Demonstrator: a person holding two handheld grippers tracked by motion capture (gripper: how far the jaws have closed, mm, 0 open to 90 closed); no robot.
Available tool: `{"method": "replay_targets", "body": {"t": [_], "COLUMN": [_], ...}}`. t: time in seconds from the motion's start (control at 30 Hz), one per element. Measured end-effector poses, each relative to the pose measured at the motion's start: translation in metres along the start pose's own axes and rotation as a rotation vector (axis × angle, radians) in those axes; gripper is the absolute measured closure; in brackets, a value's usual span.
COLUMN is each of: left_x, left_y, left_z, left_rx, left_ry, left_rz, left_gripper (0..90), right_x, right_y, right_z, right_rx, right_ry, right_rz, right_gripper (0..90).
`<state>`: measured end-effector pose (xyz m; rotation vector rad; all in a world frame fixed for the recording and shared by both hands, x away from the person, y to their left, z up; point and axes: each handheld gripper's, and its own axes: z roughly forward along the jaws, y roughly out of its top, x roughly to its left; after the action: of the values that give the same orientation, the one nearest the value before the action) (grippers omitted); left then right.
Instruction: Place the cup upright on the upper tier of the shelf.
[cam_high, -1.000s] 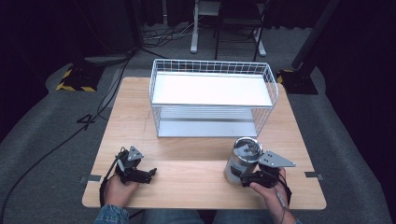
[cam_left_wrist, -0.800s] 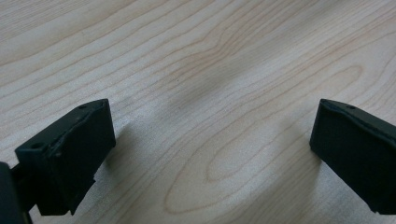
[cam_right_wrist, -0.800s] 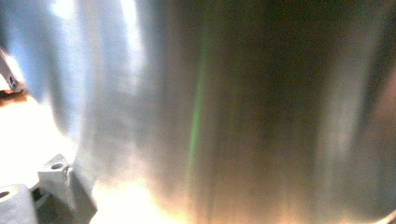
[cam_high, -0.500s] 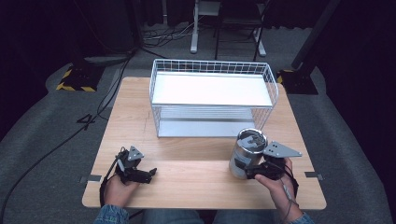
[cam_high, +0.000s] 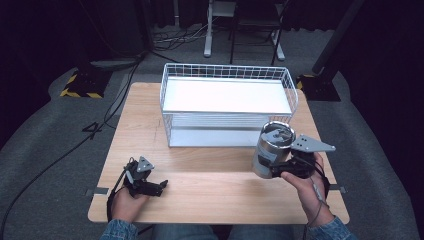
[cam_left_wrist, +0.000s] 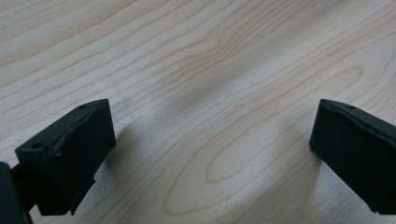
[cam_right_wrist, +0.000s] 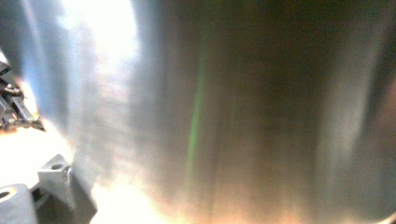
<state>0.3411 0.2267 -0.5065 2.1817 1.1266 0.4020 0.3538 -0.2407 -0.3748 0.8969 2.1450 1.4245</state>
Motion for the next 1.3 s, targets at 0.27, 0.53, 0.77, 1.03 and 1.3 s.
{"method": "replay_targets", "body": {"t": [0.27, 0.53, 0.77, 1.03, 1.3], "left_x": [0.000, 0.000, -0.001, -0.002, -0.002], "left_y": [0.000, 0.000, 0.000, -0.001, -0.001], "left_z": [0.000, 0.000, 0.000, 0.000, 0.000], "left_rx": [-0.003, -0.003, -0.006, -0.006, -0.006], "left_ry": [0.002, 0.003, 0.008, 0.011, 0.011], "left_rz": [-0.004, -0.004, -0.008, -0.013, -0.013], "left_gripper": [0.6, 0.7, 1.0, 1.0, 1.0], "right_x": [-0.010, -0.017, -0.020, -0.025, -0.033], "right_y": [0.032, 0.068, 0.102, 0.138, 0.166], "right_z": [-0.008, -0.011, -0.012, 0.001, 0.028], "right_rx": [-0.016, -0.032, -0.056, -0.079, -0.093], "right_ry": [-0.021, -0.043, -0.055, -0.051, -0.066], "right_rz": [-0.020, -0.053, -0.079, -0.085, -0.077], "right_gripper": [3.7, 3.7, 3.7, 3.7, 3.7]}}
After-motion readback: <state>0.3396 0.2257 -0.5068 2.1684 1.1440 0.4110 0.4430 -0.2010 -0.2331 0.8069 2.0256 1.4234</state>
